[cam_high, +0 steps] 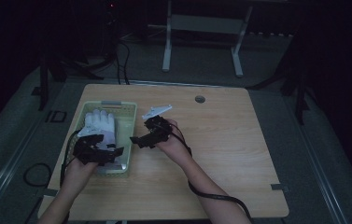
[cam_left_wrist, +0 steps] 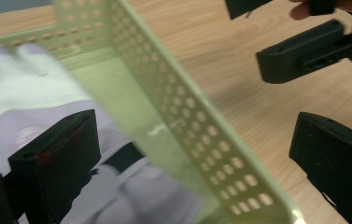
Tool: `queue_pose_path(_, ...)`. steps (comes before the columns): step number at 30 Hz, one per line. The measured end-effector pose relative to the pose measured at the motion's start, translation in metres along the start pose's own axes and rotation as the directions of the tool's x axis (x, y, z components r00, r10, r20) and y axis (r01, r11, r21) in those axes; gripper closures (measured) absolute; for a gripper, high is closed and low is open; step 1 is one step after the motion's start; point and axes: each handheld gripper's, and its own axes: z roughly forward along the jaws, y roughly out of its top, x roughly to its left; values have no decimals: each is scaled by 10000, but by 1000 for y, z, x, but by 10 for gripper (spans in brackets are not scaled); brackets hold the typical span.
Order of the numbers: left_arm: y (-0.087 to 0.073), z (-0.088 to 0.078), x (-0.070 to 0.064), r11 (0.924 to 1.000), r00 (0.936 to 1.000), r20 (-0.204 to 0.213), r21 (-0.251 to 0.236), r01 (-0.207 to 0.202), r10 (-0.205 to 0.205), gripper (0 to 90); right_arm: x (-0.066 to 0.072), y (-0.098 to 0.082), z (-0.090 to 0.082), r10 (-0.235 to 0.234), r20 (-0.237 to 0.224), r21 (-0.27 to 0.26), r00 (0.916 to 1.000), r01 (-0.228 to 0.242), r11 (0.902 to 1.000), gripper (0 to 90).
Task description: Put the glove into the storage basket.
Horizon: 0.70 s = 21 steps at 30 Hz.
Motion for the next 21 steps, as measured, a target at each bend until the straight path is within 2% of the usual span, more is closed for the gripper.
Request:
queue_pose_path(2,2,5,-10,9996,9996,121,-27,-271,271,21,-4,-6,-5,-194,63,81,9998,194,9998,144)
queue_pose_path(6,4,8,-20,9994,9989,316,-55,-344,346,21,-11,-19,-18,-181,127,63,9998,181,9998,144)
queue_pose_path(8,6,10,-27,9992,9975,584,-102,-385,390,21,-14,-24,-23,-105,136,68,9999,104,9999,144)
queue_pose_path(10,7,11,-37,9976,9969,444,-298,-632,645,21,-17,-29,-27,-65,110,92,9999,64,9999,143)
queue_pose_path(12,7,11,-37,9976,9969,444,-298,-632,645,22,-18,-31,-29,-103,141,101,9998,101,9999,143)
queue_pose_path(13,9,13,-51,9934,9935,376,-448,-1060,1077,22,-18,-31,-29,-103,141,101,9998,101,9999,144)
queue_pose_path(16,11,17,-61,9923,9913,683,-600,-1085,1125,22,-21,-43,-37,-39,104,50,9999,38,10000,143)
queue_pose_path(18,10,21,-65,9933,9888,1055,-592,-992,1051,22,-22,-47,-40,-38,114,105,9999,37,9999,143)
queue_pose_path(20,9,25,-72,9887,9819,1301,-784,-1280,1374,22,-24,-52,-43,-79,137,202,9999,77,9998,143)
queue_pose_path(21,8,28,-76,9863,9791,1293,-700,-1491,1572,22,-24,-55,-45,-97,116,201,9999,95,9998,143)
